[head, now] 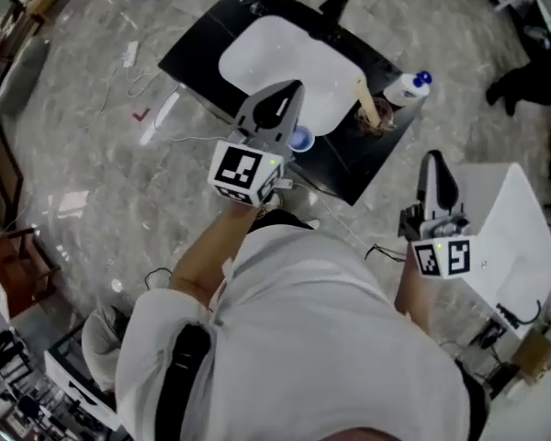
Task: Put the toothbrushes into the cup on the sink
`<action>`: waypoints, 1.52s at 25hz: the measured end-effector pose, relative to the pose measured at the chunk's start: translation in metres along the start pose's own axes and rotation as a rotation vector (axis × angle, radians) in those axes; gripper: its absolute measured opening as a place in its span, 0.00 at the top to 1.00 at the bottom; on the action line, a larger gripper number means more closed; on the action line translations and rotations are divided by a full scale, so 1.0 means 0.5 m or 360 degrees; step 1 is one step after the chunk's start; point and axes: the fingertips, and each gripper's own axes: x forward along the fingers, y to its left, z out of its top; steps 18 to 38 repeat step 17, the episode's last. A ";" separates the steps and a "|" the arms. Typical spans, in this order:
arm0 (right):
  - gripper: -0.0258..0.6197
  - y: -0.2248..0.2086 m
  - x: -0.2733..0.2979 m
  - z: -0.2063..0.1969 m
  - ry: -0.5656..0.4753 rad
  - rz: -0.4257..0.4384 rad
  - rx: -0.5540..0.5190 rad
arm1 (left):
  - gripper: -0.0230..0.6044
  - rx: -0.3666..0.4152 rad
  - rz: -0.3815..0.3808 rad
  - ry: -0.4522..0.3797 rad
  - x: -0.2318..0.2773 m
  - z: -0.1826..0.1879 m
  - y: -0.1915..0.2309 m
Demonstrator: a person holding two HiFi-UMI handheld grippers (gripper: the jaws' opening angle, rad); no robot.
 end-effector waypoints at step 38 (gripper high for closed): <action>0.89 -0.033 -0.022 -0.002 0.0021 -0.0038 0.0016 | 0.96 -0.0044 0.0028 0.0050 0.021 -0.019 -0.007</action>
